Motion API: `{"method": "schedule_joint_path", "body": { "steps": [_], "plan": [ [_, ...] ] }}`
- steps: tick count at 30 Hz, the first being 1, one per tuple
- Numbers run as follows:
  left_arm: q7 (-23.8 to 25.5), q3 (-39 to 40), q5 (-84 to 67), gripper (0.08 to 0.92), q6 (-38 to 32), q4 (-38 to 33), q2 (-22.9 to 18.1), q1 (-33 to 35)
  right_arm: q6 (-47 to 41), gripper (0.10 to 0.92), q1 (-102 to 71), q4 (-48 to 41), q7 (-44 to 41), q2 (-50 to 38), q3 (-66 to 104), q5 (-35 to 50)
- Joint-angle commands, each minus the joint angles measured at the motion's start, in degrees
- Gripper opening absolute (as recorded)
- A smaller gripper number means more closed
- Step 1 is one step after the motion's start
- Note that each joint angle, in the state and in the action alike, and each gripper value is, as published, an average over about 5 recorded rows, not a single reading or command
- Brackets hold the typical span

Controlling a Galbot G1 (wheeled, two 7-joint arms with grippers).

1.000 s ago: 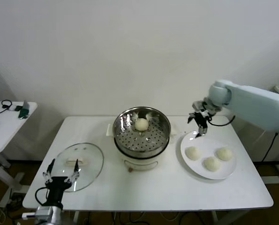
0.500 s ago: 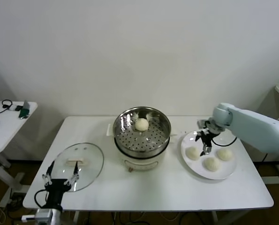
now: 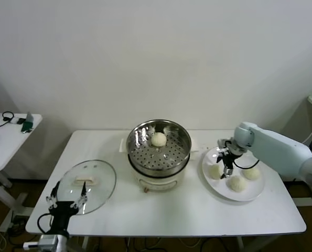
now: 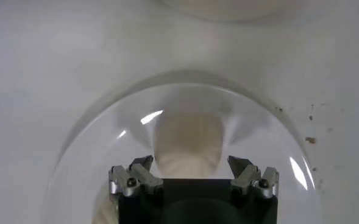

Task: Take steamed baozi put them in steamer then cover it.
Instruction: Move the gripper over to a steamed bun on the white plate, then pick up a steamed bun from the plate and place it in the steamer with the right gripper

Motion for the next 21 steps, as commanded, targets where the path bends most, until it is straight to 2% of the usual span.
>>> {"method": "schedule_joint_path", "body": {
  "steps": [1, 12, 21],
  "plan": [
    [-0.01, -0.06, -0.04, 0.823, 0.04, 0.26, -0.08, -0.06, 0.03, 0.812, -1.41, -1.91, -0.25, 0.92, 1.41, -0.57],
    [-0.08, -0.16, -0.2, 0.823, 0.29, 0.55, -0.15, -0.69, 1.08, 0.739, -1.78, -3.43, -0.79, 1.75, 2.34, 0.23],
    [-0.14, -0.23, -0.25, 0.823, 0.24, 0.55, -0.23, -0.56, 0.6, 0.722, 1.2, -1.03, -0.67, -0.33, 0.45, 3.89]
  ]
}}
